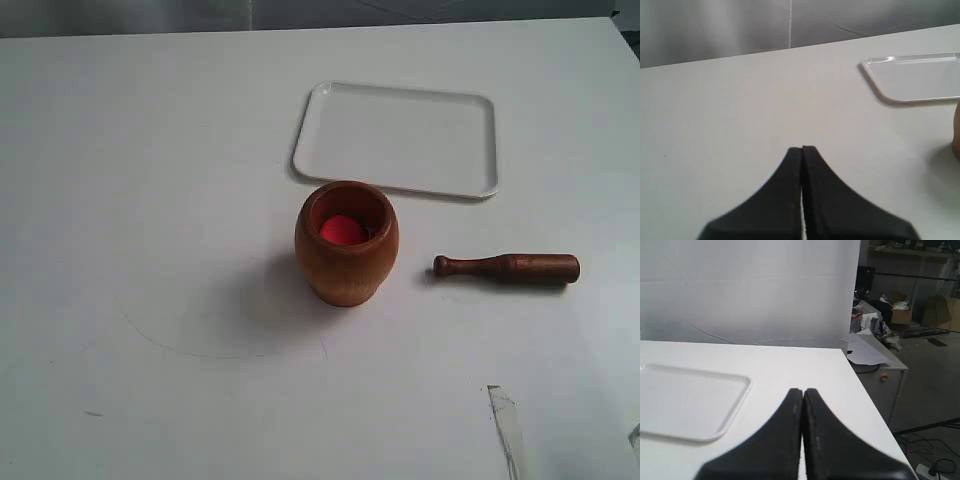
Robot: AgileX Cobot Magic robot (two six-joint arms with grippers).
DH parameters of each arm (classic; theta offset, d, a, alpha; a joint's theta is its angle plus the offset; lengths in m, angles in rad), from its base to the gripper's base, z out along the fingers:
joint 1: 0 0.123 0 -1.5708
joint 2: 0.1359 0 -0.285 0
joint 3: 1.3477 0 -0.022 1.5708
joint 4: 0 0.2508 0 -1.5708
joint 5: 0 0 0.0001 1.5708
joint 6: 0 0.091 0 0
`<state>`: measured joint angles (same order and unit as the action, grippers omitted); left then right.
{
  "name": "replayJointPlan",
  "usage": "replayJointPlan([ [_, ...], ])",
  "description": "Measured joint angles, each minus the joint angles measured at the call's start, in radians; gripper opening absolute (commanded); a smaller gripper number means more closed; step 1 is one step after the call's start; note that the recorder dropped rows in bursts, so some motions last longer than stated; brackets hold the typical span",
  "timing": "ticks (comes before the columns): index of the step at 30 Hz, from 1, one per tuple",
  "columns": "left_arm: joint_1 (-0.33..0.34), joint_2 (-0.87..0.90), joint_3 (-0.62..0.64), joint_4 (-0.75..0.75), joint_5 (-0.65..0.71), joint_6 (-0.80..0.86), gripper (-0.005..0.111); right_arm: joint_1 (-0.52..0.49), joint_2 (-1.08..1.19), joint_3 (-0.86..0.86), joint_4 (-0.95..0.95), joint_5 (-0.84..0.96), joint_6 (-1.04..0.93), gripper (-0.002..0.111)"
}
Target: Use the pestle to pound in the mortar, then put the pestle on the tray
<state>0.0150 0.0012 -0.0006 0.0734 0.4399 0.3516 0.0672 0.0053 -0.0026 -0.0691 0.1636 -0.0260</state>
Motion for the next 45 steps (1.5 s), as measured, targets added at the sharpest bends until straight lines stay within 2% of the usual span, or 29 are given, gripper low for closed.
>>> replayJointPlan([
  [10,0.000,0.000,0.000,0.000,0.000,0.000,0.000,0.000,0.000,0.000,0.012,-0.008,0.002,0.000],
  [17,0.000,0.000,0.000,0.000,0.000,0.000,0.000,0.000,0.000,0.000,0.336,-0.114,0.051,0.000],
  [20,0.000,0.000,0.000,0.000,0.000,0.000,0.000,0.000,0.000,0.000,0.394,-0.148,0.056,0.000],
  [31,0.000,0.000,0.000,0.000,0.000,0.000,0.000,0.000,0.000,0.000,0.425,-0.189,0.056,0.000],
  [37,0.000,0.000,0.000,0.000,0.000,0.000,0.000,0.000,0.000,0.000,0.517,-0.207,0.056,0.000],
  [41,0.000,0.000,0.000,0.000,0.000,0.000,0.000,0.000,0.000,0.000,0.586,-0.306,0.083,0.000],
  [45,0.000,0.000,0.000,0.000,0.000,0.000,0.000,0.000,0.000,-0.015,0.527,-0.435,0.164,0.000],
])
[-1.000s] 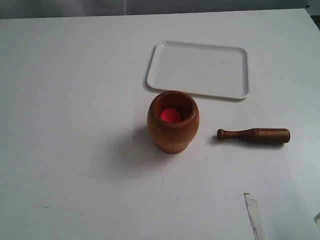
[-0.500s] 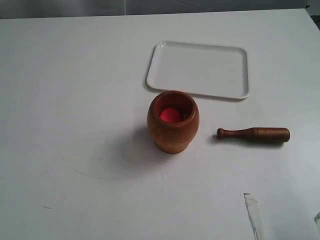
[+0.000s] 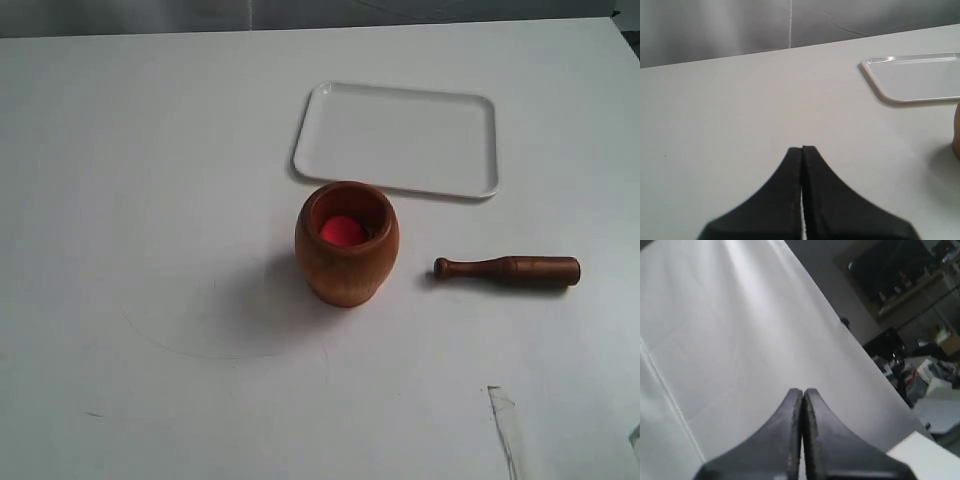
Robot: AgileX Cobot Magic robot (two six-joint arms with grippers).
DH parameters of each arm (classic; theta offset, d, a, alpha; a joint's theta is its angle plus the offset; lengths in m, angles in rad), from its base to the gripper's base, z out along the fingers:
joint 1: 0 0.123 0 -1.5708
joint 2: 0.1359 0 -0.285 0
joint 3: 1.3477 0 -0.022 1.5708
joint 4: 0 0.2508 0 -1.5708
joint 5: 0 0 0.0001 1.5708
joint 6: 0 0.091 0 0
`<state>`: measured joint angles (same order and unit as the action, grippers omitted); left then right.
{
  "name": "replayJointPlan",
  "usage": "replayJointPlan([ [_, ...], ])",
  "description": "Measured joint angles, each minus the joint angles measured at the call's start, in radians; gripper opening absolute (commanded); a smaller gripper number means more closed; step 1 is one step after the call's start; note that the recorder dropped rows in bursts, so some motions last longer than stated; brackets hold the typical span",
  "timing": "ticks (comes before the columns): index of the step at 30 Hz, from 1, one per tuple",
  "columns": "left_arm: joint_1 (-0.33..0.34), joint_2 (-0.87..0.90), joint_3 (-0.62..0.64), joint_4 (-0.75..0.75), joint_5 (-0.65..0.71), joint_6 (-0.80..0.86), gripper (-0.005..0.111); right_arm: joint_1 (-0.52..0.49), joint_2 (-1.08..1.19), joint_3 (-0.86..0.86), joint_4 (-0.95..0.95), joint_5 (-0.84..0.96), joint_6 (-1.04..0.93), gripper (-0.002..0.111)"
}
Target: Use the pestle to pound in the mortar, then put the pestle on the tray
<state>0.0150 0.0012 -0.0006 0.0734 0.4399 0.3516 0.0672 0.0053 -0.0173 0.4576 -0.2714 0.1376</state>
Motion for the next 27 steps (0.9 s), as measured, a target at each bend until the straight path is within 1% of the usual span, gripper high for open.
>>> replayJointPlan([
  [2,0.000,0.000,0.000,0.000,0.000,0.000,0.000,0.000,0.000,-0.050,-0.110,-0.033,0.065,0.000],
  [5,0.000,0.000,0.000,0.000,0.000,0.000,0.000,0.000,-0.002,-0.184,-0.299,-0.033,0.137,0.000],
  [6,0.000,0.000,0.000,0.000,0.000,0.000,0.000,0.000,0.017,-0.290,-0.418,0.009,0.162,0.000],
  [7,0.000,0.000,0.000,0.000,0.000,0.000,0.000,0.000,0.039,-0.355,-0.487,0.049,0.170,0.000],
  [8,0.000,0.000,0.000,0.000,0.000,0.000,0.000,0.000,0.095,-0.473,-0.604,0.157,0.175,0.000],
  [9,0.000,0.000,0.000,0.000,0.000,0.000,0.000,0.000,0.131,-0.537,-0.651,0.230,0.177,0.000],
  [10,0.000,0.000,0.000,0.000,0.000,0.000,0.000,0.000,0.203,-0.657,-0.701,0.372,0.138,0.000],
  [11,0.000,0.000,0.000,0.000,0.000,0.000,0.000,0.000,0.245,-0.712,-0.701,0.445,0.092,0.000],
  [12,0.000,0.000,0.000,0.000,0.000,0.000,0.000,0.005,0.331,-0.801,-0.656,0.557,-0.034,0.000],
  [13,0.000,0.000,0.000,0.000,0.000,0.000,0.000,0.017,0.375,-0.847,-0.609,0.613,-0.114,0.000],
  [14,0.000,0.000,0.000,0.000,0.000,0.000,0.000,0.044,0.458,-0.927,-0.499,0.725,-0.278,0.000],
  [16,0.000,0.000,0.000,0.000,0.000,0.000,0.000,0.086,0.598,-1.040,-0.325,0.908,-0.505,0.000],
  [17,0.000,0.000,0.000,0.000,0.000,0.000,0.000,0.108,0.675,-1.096,-0.247,1.000,-0.581,0.000],
  [19,0.000,0.000,0.000,0.000,0.000,0.000,0.000,0.159,0.841,-1.176,-0.173,1.170,-0.658,0.000],
  [21,0.000,0.000,0.000,0.000,0.000,0.000,0.000,0.216,0.993,-1.235,-0.163,1.288,-0.706,0.000],
  [22,0.000,0.000,0.000,0.000,0.000,0.000,0.000,0.235,1.038,-1.248,-0.172,1.314,-0.722,0.000],
  [27,0.000,0.000,0.000,0.000,0.000,0.000,0.000,0.366,1.298,-1.265,-0.324,1.453,-0.844,0.000],
])
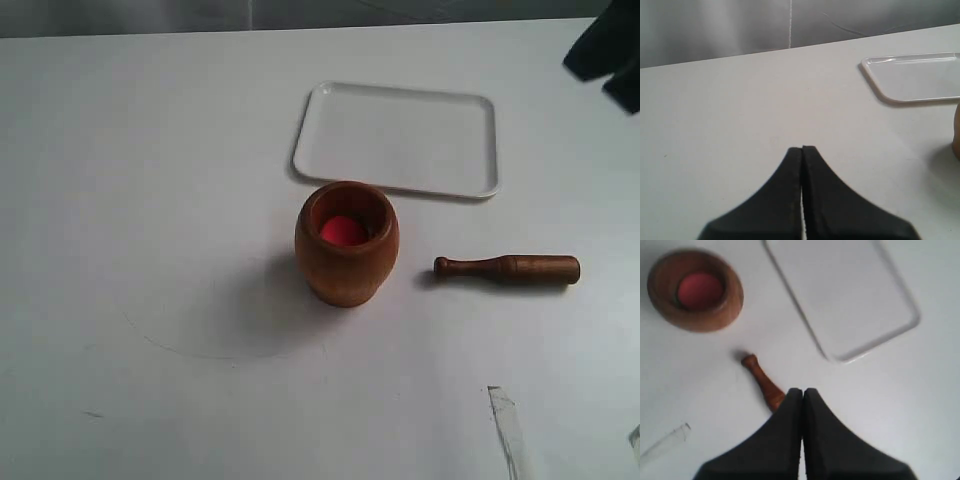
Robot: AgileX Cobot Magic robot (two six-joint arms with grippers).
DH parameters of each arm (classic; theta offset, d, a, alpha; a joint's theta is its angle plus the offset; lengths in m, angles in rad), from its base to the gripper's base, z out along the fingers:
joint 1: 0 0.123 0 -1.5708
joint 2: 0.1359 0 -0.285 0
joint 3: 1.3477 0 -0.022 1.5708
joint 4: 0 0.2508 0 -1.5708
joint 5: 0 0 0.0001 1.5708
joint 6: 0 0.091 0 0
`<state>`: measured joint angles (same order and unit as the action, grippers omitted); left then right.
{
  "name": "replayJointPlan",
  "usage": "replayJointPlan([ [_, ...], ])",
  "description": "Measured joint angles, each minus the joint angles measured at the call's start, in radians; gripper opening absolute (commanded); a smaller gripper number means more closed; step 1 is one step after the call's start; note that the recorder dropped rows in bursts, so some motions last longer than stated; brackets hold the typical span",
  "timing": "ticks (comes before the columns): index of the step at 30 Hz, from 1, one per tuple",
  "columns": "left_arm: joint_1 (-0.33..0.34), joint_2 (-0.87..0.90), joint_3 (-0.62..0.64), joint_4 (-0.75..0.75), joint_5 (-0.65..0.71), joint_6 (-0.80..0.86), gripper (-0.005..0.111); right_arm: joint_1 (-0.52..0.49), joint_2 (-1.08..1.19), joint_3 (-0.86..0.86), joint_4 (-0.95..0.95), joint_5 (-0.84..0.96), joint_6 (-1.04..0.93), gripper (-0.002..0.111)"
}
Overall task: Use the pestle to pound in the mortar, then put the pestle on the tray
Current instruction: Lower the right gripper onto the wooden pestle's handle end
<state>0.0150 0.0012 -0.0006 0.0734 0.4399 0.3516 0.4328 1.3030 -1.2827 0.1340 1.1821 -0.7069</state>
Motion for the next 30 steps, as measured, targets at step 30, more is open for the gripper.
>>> replayJointPlan([
  [30,0.000,0.000,0.000,0.000,0.000,0.000,0.000,0.215,0.345,0.347,-0.168,-0.404,-0.039,0.030],
])
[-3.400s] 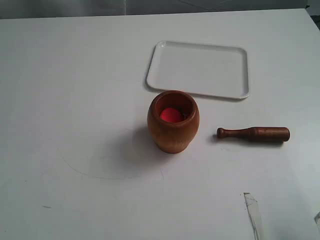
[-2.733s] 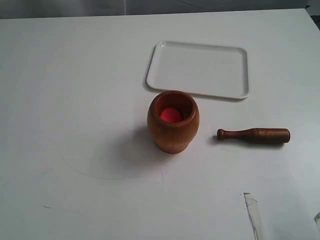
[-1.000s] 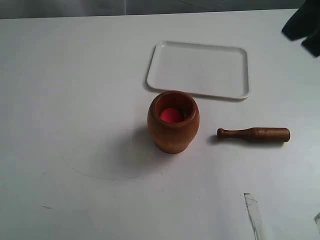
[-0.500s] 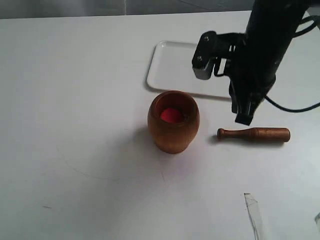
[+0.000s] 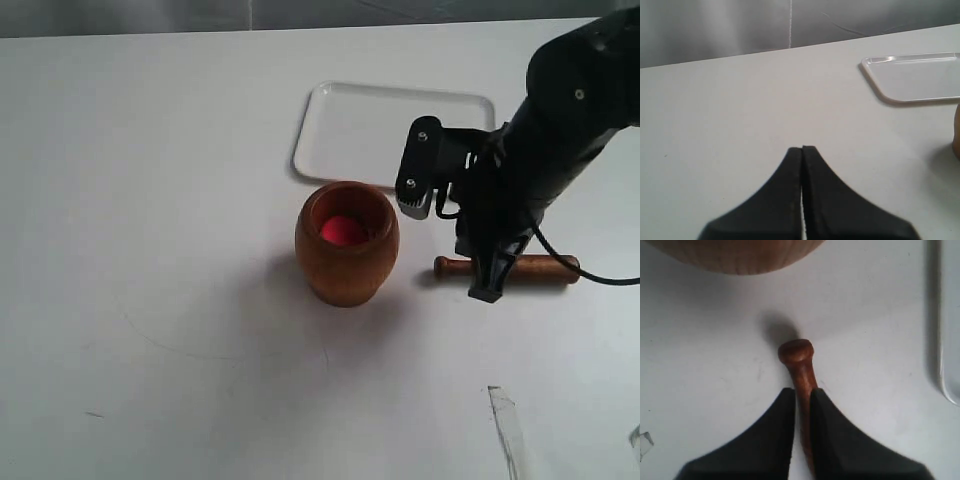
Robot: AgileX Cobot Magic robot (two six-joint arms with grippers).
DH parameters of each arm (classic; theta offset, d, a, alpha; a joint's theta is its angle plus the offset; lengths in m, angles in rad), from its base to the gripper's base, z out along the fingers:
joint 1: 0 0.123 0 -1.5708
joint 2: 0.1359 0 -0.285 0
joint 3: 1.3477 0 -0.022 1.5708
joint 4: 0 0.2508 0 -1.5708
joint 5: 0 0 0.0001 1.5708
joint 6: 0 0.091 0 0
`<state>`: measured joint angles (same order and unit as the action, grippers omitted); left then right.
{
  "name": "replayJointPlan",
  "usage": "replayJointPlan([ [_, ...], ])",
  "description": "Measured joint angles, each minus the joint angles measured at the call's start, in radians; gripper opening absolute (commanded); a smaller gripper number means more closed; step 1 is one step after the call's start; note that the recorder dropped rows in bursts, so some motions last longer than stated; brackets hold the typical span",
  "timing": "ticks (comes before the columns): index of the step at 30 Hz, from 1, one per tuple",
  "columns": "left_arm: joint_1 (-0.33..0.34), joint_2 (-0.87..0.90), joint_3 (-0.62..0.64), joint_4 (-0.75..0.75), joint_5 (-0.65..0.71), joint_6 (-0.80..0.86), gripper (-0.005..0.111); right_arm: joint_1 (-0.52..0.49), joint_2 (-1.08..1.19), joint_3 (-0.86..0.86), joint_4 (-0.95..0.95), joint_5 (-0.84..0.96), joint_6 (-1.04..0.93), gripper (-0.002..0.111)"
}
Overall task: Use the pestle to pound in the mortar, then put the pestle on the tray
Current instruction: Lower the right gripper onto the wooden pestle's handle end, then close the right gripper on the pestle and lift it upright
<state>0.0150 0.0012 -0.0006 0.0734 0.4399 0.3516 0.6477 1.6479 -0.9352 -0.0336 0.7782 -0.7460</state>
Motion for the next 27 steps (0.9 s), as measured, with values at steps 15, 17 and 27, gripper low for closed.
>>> replayJointPlan([
  [15,0.000,0.000,0.000,0.000,0.000,0.000,0.000,0.000,0.130,0.007,-0.103,-0.055,-0.019,0.061],
  [17,0.000,0.000,0.000,0.000,0.000,0.000,0.000,0.000,0.137,0.007,-0.108,-0.075,-0.019,0.061],
  [27,0.000,0.000,0.000,0.000,0.000,0.000,0.000,0.000,0.205,0.007,-0.111,-0.104,-0.019,0.051],
])
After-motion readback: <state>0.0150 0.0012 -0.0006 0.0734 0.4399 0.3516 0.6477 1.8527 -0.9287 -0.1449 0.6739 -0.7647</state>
